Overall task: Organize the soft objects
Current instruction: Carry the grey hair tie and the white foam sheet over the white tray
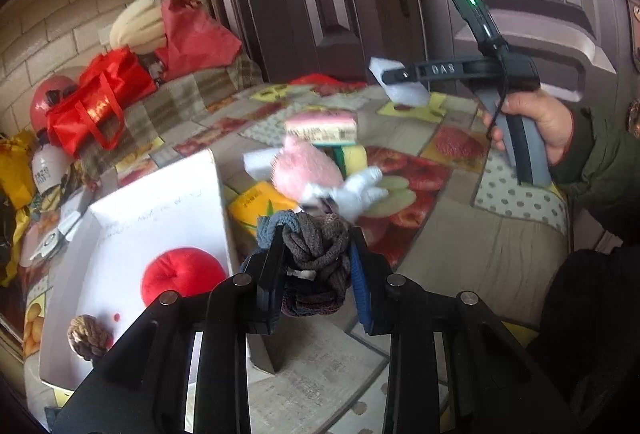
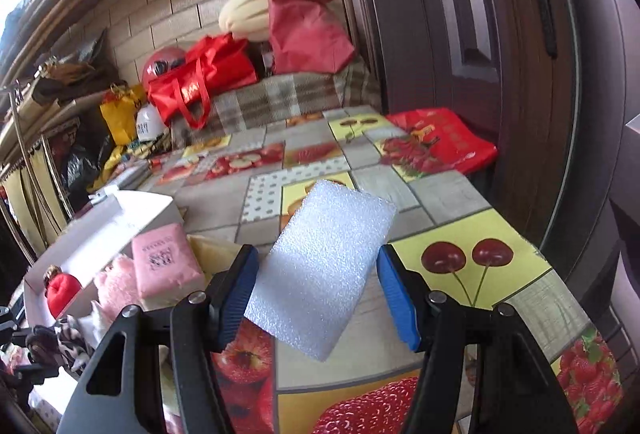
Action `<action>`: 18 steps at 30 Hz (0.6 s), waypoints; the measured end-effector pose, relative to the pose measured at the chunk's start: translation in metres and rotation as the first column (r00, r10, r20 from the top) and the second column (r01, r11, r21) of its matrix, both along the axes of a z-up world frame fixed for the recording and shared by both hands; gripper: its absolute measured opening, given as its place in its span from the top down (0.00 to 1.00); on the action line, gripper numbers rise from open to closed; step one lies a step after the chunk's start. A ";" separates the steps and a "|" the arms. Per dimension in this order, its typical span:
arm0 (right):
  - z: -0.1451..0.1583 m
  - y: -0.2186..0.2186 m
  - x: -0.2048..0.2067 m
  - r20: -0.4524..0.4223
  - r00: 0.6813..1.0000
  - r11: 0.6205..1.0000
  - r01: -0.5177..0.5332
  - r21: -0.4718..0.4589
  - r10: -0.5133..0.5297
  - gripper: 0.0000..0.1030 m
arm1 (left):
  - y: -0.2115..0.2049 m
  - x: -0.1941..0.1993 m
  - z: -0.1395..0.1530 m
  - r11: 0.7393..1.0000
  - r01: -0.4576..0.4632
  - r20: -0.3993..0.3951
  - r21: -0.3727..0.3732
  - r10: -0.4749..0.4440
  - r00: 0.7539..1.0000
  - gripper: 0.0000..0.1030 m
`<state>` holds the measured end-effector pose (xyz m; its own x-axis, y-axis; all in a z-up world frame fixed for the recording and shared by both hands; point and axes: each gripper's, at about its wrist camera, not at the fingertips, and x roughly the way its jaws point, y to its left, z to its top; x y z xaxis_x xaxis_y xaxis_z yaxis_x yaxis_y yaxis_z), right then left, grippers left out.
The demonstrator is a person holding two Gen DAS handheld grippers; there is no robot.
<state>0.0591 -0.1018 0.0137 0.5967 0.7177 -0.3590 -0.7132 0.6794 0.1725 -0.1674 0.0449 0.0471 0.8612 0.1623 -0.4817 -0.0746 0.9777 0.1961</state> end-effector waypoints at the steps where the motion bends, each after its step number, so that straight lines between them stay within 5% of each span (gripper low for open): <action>1: 0.002 -0.003 -0.004 0.011 1.000 1.000 0.001 0.029 -0.001 0.40 | 0.005 -0.006 0.005 1.000 -0.020 0.055 -0.009 0.021 0.998 0.73; 7: 0.009 -0.014 -0.035 0.085 0.996 0.992 -0.020 0.124 0.009 0.40 | 0.032 -0.024 0.017 0.989 -0.089 0.158 -0.122 0.108 0.981 0.73; 18: 0.009 -0.002 -0.091 0.194 0.973 0.978 -0.155 0.141 0.126 0.40 | 0.048 -0.049 0.022 0.968 -0.185 0.264 -0.169 0.226 0.938 0.73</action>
<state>-0.0323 -0.1037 0.0228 0.5310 0.8370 -0.1320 -0.8288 0.5455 0.1251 -0.2168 0.0928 0.0696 0.9190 0.2987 -0.2572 -0.3088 0.9511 0.0011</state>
